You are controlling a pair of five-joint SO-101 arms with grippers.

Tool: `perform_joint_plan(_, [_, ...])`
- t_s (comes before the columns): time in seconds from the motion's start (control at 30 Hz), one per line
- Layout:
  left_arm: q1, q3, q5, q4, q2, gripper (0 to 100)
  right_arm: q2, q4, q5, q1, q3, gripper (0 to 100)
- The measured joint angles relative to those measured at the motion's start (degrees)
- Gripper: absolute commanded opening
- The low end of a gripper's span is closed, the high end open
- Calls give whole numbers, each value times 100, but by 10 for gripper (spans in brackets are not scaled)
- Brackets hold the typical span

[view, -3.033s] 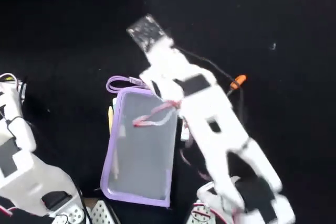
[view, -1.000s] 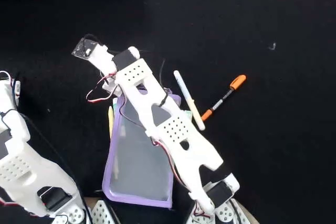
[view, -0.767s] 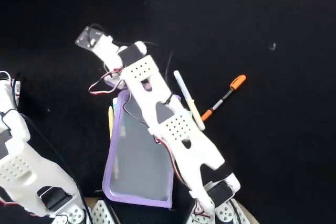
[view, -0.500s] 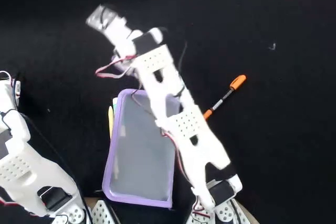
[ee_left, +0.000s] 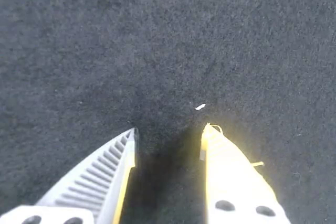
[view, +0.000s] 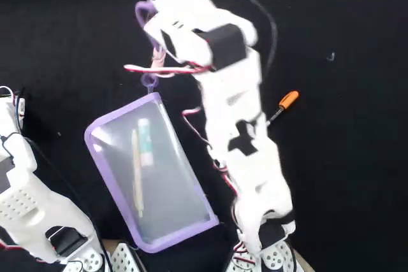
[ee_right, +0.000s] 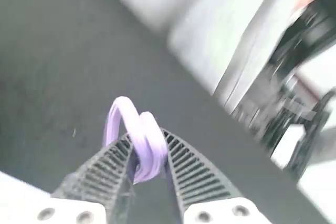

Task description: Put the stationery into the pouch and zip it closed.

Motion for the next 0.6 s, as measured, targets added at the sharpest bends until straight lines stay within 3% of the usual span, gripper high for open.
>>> perform_joint_plan(0.23, [0,0,0,0,0,210,-1029,-1108,0,123,-9,11])
perform_joint_plan(0.6, [0,0,0,0,9,210,-1152,-3789,0,316,-79,11])
